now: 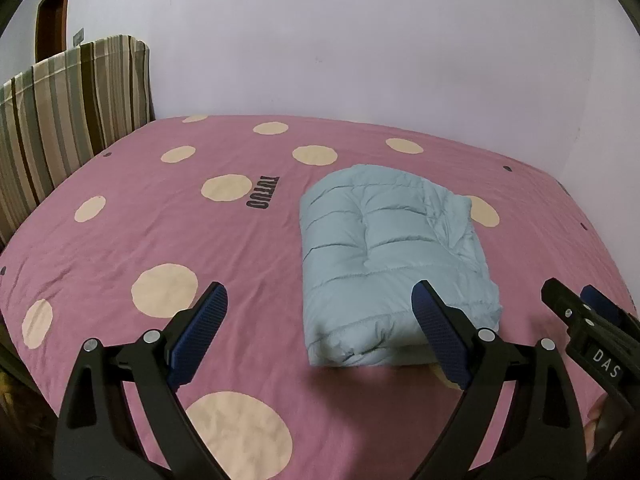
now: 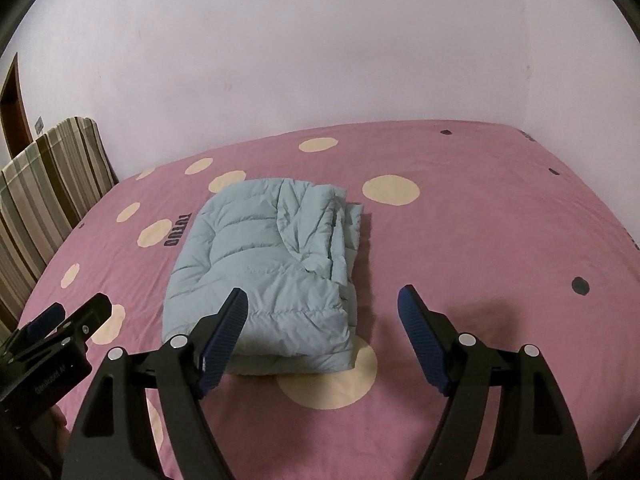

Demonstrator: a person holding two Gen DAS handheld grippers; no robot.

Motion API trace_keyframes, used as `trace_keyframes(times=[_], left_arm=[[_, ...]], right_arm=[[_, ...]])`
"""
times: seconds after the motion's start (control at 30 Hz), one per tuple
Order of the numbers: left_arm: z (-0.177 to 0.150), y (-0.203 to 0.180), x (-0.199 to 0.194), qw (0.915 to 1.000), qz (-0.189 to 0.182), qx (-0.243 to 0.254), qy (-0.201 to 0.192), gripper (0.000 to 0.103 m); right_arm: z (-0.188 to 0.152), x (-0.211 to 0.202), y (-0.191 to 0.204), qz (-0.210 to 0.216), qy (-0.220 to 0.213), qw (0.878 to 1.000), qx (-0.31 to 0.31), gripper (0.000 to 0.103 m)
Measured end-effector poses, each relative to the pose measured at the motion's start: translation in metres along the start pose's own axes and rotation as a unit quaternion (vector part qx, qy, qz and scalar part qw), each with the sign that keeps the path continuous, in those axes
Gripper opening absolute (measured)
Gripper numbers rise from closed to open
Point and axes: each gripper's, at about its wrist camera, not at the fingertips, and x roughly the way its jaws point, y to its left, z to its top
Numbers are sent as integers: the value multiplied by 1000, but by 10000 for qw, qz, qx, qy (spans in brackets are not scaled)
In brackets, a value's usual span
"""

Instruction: Fold large clothes

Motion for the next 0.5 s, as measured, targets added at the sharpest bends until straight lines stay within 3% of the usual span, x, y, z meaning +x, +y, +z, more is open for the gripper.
trace_keyframes(times=[0.5], left_arm=[[0, 2, -7, 10000, -22, -1, -61, 93]], right_arm=[[-1, -2, 1, -13, -34, 10000, -19, 76]])
